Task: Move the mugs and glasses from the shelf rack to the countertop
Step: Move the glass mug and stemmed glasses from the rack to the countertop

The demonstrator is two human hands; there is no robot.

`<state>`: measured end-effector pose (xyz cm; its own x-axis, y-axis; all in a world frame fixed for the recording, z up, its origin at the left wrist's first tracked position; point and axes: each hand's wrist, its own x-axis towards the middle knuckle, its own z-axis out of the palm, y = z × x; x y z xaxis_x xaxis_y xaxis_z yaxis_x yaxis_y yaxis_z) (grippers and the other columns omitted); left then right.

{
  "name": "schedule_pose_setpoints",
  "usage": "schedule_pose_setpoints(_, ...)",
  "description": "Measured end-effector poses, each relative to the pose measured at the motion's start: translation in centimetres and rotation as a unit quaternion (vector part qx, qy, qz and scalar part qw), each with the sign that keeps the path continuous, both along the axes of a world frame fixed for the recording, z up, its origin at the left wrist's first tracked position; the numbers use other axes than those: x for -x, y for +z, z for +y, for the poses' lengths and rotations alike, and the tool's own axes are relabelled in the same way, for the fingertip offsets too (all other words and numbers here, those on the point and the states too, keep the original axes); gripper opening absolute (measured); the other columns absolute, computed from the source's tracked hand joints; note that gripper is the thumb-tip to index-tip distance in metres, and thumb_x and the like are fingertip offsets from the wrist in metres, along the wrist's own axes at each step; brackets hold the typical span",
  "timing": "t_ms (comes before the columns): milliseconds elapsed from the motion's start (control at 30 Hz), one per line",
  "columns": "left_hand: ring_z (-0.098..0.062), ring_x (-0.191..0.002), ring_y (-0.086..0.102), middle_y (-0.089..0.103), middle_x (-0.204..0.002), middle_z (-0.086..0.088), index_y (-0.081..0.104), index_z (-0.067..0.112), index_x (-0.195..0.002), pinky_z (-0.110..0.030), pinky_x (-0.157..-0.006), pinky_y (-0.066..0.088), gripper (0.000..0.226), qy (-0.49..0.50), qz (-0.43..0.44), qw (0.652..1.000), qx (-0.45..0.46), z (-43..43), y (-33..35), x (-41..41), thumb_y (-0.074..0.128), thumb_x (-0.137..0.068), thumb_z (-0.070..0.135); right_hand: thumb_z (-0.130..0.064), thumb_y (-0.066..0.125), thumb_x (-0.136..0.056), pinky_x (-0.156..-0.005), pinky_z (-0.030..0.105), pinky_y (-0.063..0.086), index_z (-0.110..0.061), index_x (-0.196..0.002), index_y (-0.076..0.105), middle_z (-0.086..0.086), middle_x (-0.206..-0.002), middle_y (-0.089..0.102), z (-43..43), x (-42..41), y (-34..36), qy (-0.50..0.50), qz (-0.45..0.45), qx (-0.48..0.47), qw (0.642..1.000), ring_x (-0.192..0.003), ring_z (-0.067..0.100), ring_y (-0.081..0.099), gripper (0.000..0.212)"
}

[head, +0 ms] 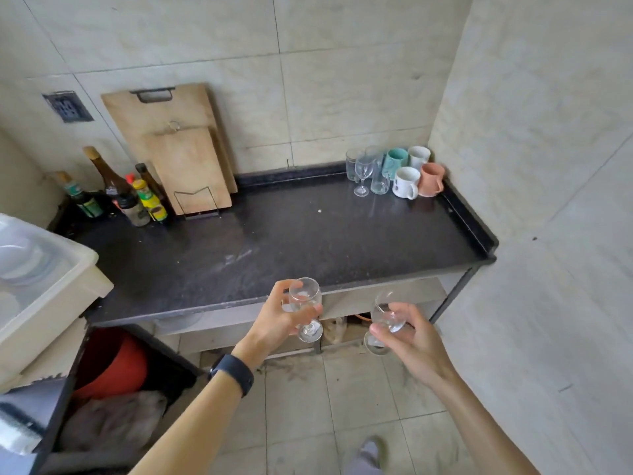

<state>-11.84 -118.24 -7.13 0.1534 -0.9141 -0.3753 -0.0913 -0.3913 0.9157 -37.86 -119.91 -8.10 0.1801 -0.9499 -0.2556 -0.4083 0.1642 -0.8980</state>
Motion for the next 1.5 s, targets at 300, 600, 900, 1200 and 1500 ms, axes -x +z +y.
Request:
schedule_pose_setpoints(300, -0.017, -0.099, 0.064, 0.063, -0.115, 0.002, 0.051, 0.027, -0.121, -0.024, -0.072, 0.053, 0.052, 0.052, -0.048, 0.997, -0.025, -10.0, -2.6, 1.6, 0.083, -0.079, 0.024, -0.036, 0.077, -0.083, -0.091, 0.033, 0.051, -0.044, -0.126, 0.044, -0.018, -0.118, 0.060, -12.3, 0.2, -1.4, 0.046, 0.023, -0.019, 0.999, -0.088, -0.006, 0.066, 0.055)
schedule_pose_setpoints(600, -0.014, -0.110, 0.060, 0.059, -0.117, 0.006, 0.055, 0.040, -0.112, -0.045, -0.089, 0.058, 0.061, 0.072, -0.061, 0.994, -0.054, -20.3, -8.0, -1.1, 0.085, -0.060, 0.042, -0.038, 0.079, -0.080, -0.078, 0.023, 0.047, -0.045, -0.124, 0.047, -0.015, -0.122, 0.061, -24.1, -4.5, -5.0, 0.053, 0.039, -0.068, 0.996, -0.088, -0.001, 0.068, 0.055)
schedule_pose_setpoints(900, -0.010, -0.101, 0.062, 0.061, -0.118, 0.010, 0.058, 0.040, -0.119, -0.014, -0.075, 0.045, 0.057, 0.062, -0.116, 0.988, -0.077, -33.9, -11.6, -7.3, 0.085, -0.070, 0.032, -0.032, 0.083, -0.076, -0.071, 0.010, 0.040, -0.050, -0.119, 0.049, -0.011, -0.118, 0.061, -36.4, -12.2, -7.8, 0.016, 0.070, -0.092, 0.993, -0.079, 0.000, 0.068, 0.058)
schedule_pose_setpoints(1200, -0.015, -0.106, 0.063, 0.064, -0.123, 0.008, 0.055, 0.031, -0.131, -0.031, -0.095, 0.053, 0.066, 0.071, -0.122, 0.987, -0.077, -46.6, -13.5, -11.2, 0.084, -0.072, 0.027, -0.026, 0.079, -0.080, -0.086, 0.023, 0.037, -0.031, -0.128, 0.051, -0.015, -0.110, 0.057, -49.3, -18.6, -10.0, -0.002, 0.103, -0.062, 0.993, -0.103, 0.013, 0.058, 0.056)
schedule_pose_setpoints(1500, -0.014, -0.108, 0.062, 0.065, -0.123, 0.009, 0.054, 0.035, -0.133, -0.034, -0.095, 0.053, 0.069, 0.077, -0.135, 0.987, -0.051, -59.3, -15.2, -13.1, 0.084, -0.071, 0.032, -0.026, 0.075, -0.082, -0.083, 0.030, 0.039, -0.017, -0.137, 0.046, -0.001, -0.122, 0.062, -62.0, -23.5, -13.5, -0.016, 0.129, -0.028, 0.991, -0.112, 0.022, 0.060, 0.063)
